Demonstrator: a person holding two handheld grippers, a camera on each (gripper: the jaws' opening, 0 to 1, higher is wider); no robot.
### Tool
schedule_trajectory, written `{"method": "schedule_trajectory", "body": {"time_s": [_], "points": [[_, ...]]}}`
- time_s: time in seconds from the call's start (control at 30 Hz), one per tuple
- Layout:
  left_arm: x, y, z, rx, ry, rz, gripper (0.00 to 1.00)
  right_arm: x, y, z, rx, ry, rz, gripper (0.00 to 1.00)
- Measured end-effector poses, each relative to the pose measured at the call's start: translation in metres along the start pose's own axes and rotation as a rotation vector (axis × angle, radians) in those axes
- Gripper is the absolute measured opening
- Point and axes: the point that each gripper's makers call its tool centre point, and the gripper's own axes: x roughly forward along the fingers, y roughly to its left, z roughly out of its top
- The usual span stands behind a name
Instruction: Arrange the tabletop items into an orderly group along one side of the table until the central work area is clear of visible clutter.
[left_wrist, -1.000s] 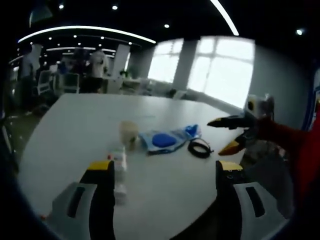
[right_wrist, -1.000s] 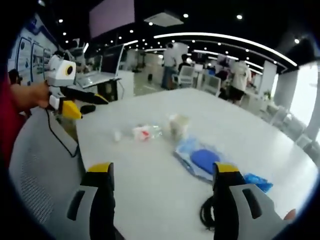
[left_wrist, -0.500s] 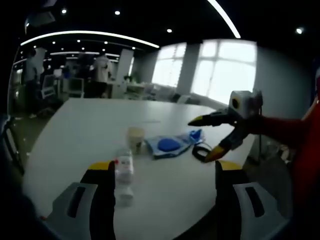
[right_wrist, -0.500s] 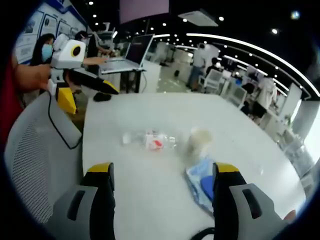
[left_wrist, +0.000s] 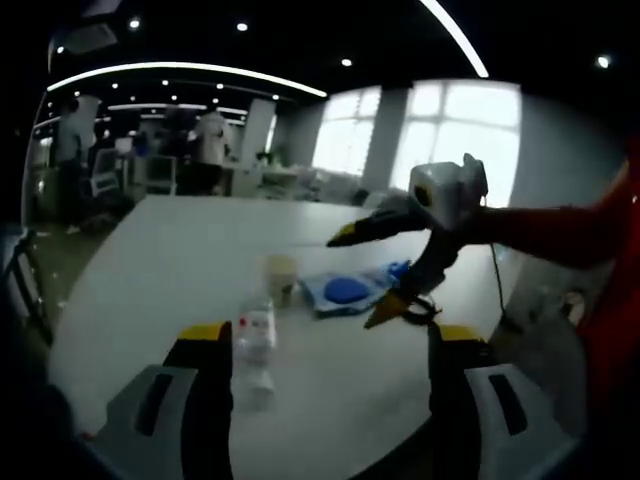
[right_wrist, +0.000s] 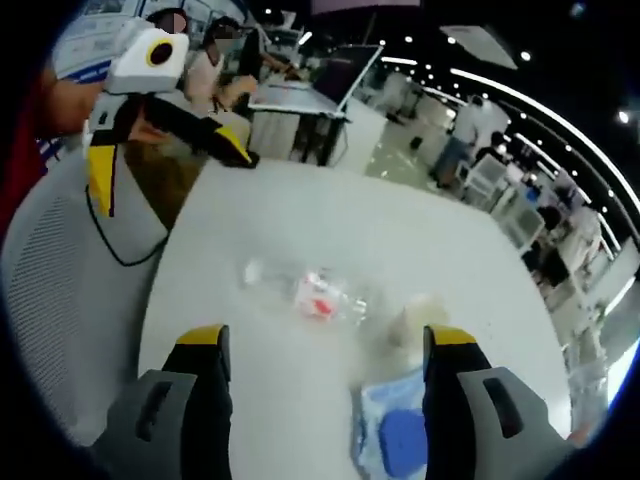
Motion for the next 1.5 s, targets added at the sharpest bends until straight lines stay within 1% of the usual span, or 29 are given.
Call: {"method": "schedule_trajectory", "body": {"time_s": [0.1,0.17,0.23,0.47,0.53,0.63,0.67,0.73,0.77,0.93,0.97,1.0,1.03,1.17,1.5], "points": [[0.0,0.001,0.0,-0.003,-0.001,0.006,0.77,0.009,-0.004,0.004,-0.022,-0.01,0.033,0.77],[0.0,0.002,0.0,-0.004,-0.001,0.01,0.77,0.017,-0.004,0.001,-0.042,0.004,0.068,0.77],[0.0,0.003,0.0,-0.005,-0.002,0.014,0.77,0.024,-0.004,-0.004,-0.073,0.031,0.092,0.77],[0.0,0.006,-0.002,-0.012,0.002,0.027,0.76,0.049,-0.002,-0.007,-0.132,0.041,0.165,0.74],[0.0,0.007,-0.002,-0.013,0.003,0.03,0.75,0.055,-0.002,-0.005,-0.183,0.025,0.193,0.71],[0.0,0.008,-0.003,-0.015,0.006,0.034,0.75,0.064,-0.006,-0.003,-0.208,0.014,0.215,0.71],[0.0,0.008,-0.003,-0.015,0.008,0.035,0.75,0.069,-0.006,-0.004,-0.226,0.024,0.232,0.7],[0.001,0.009,-0.004,-0.018,0.01,0.039,0.75,0.075,-0.01,-0.007,-0.299,0.059,0.239,0.7],[0.001,0.009,-0.004,-0.019,0.011,0.041,0.75,0.079,-0.012,-0.007,-0.327,0.065,0.246,0.7],[0.001,0.011,-0.006,-0.021,0.018,0.051,0.75,0.09,-0.013,-0.004,-0.359,0.063,0.278,0.69],[0.002,0.012,-0.006,-0.022,0.02,0.053,0.75,0.093,-0.013,-0.006,-0.392,0.071,0.291,0.69],[0.002,0.012,-0.006,-0.023,0.021,0.056,0.75,0.094,-0.013,-0.006,-0.401,0.073,0.294,0.69],[0.002,0.013,-0.006,-0.025,0.021,0.058,0.75,0.099,-0.014,-0.008,-0.429,0.083,0.308,0.69],[0.002,0.014,-0.007,-0.03,0.024,0.066,0.75,0.108,-0.01,-0.01,-0.486,0.084,0.367,0.67],[0.004,0.018,-0.01,-0.039,0.033,0.076,0.74,0.127,-0.001,-0.015,-0.583,0.1,0.444,0.62]]}}
